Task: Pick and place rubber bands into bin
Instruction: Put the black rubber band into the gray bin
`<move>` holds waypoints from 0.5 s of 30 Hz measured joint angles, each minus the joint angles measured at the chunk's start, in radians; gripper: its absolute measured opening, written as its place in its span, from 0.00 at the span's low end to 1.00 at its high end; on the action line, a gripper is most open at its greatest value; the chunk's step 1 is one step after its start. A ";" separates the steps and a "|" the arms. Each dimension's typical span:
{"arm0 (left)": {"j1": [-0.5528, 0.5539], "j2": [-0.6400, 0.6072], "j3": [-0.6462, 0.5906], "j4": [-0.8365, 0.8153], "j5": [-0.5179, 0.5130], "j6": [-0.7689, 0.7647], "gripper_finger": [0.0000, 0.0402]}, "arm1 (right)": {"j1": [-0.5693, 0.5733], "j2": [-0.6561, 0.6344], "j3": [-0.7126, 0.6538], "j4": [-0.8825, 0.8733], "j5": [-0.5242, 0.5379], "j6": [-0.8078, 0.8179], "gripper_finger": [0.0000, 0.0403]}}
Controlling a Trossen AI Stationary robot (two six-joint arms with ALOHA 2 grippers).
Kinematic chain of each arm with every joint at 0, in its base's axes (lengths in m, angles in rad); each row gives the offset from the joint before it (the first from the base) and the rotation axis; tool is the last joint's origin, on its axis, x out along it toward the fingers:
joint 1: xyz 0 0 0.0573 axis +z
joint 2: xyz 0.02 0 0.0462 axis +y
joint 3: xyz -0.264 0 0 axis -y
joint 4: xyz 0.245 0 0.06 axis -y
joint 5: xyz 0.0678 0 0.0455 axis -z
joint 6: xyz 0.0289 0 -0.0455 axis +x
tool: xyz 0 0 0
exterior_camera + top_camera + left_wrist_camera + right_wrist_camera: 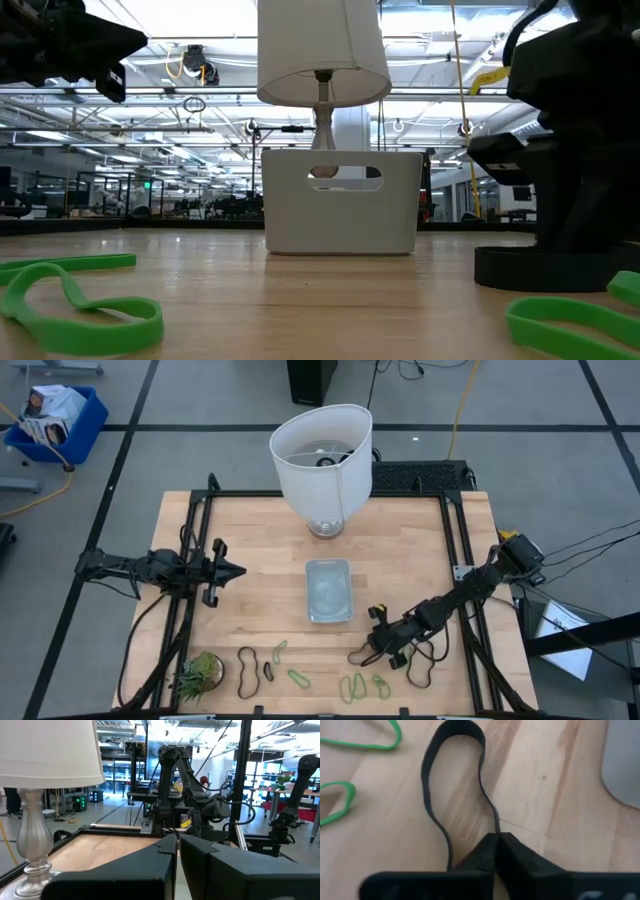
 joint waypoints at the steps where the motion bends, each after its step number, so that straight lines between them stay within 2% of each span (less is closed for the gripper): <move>1: 0.000 0.000 0.000 0.000 0.000 0.000 0.06 | -0.002 0.000 0.000 0.013 -0.010 0.001 0.02; 6: 0.000 0.000 0.000 -0.001 0.000 0.000 0.06 | -0.007 -0.036 -0.004 0.052 -0.024 -0.020 0.01; 10: 0.000 0.000 0.000 0.000 0.000 0.000 0.06 | -0.008 -0.162 -0.007 0.038 -0.023 -0.086 0.01; 15: 0.000 0.000 0.000 0.000 0.000 0.000 0.06 | -0.010 -0.344 -0.005 0.038 0.090 -0.144 0.00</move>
